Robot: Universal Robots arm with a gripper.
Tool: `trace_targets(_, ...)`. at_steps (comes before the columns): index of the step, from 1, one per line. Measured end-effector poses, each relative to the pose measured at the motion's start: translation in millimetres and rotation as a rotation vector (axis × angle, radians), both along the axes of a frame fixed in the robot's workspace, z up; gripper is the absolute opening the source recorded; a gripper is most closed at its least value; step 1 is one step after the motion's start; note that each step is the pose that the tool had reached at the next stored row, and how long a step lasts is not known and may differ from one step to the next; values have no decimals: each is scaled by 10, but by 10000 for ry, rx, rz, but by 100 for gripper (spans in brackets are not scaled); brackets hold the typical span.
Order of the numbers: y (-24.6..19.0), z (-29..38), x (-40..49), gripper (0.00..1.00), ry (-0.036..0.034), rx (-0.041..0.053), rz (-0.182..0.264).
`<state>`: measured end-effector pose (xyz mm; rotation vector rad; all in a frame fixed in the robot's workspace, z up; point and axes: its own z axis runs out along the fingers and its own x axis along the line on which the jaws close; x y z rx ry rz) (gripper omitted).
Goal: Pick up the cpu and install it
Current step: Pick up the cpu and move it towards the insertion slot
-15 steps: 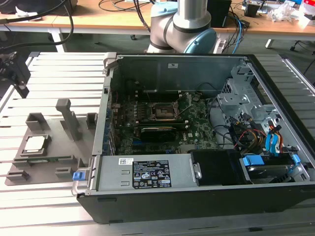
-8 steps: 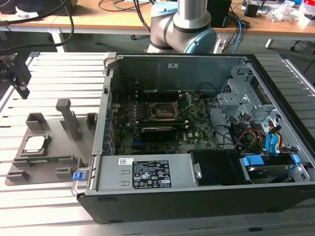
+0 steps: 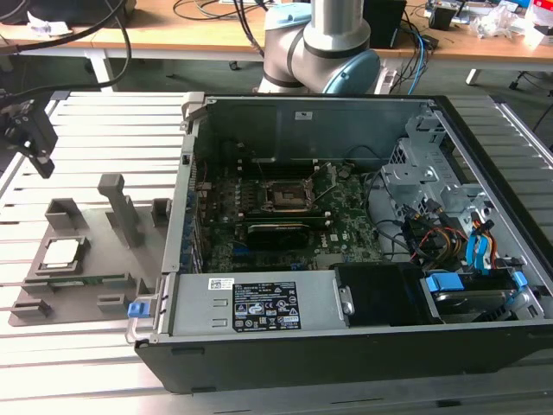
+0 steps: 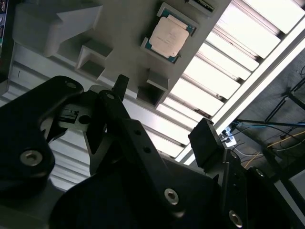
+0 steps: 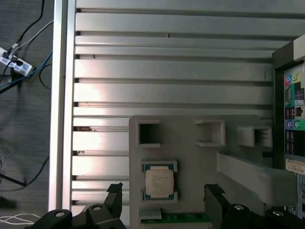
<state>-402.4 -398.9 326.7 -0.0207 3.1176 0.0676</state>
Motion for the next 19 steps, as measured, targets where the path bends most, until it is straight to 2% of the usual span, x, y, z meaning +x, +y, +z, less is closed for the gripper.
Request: trace_targets(19, 0, -114, 0, 78, 0, -1, 0)
